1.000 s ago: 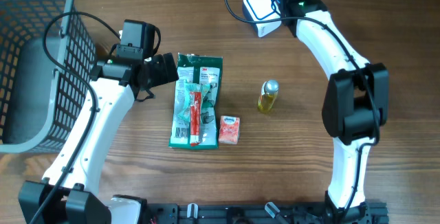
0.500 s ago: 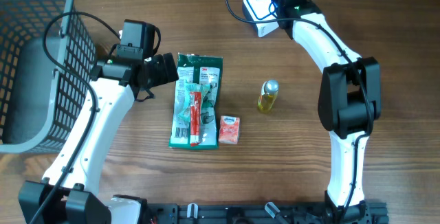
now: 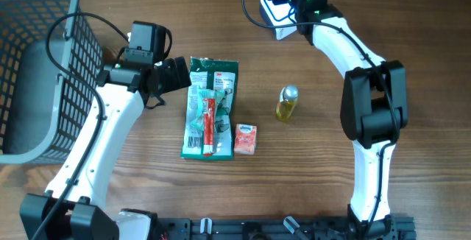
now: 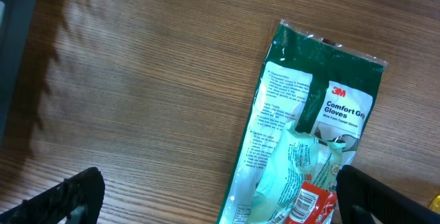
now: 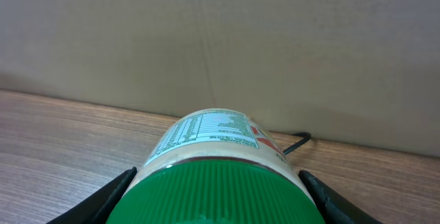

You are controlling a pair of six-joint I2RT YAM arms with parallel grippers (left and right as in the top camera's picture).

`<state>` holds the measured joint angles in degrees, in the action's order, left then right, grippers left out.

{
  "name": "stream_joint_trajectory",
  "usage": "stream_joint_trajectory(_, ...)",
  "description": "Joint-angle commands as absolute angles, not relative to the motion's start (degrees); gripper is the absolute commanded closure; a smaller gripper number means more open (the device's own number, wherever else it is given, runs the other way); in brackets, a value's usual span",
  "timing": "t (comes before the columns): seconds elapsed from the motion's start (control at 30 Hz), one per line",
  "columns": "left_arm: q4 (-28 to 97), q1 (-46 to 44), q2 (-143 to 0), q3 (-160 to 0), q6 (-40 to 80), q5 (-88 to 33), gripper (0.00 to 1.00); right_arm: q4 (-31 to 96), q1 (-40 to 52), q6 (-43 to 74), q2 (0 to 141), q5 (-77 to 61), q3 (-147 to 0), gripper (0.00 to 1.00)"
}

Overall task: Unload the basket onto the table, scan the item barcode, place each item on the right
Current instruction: 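Carry the jar up to the scanner and hold its label there, then move the jar right and set it down at the table's right edge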

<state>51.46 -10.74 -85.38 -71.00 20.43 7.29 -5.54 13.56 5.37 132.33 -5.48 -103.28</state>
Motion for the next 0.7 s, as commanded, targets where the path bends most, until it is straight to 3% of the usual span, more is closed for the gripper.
stream_joint_trajectory(0.0,51.5,-10.5,-84.9,-71.9,19.7,7.8,0.0,-8.2,12.9,7.6,132.7,-4.5,-103.4,0.62)
stream_joint_trajectory(0.27,51.5,-10.5,-84.9,-71.9,19.7,7.8,0.0,-0.2,8.0,14.8,119.6,-12.6,-103.5,0.64)
stream_joint_trajectory(0.47,51.5,-10.5,-84.9,-71.9,19.7,7.8,0.0,27.6,1.4,15.0,104.4,-11.1,-103.5,0.63)
stream_joint_trajectory(0.67,51.5,-10.5,-84.9,-71.9,19.7,7.8,0.0,53.3,-5.2,11.2,100.2,-6.3,-103.5,0.63)
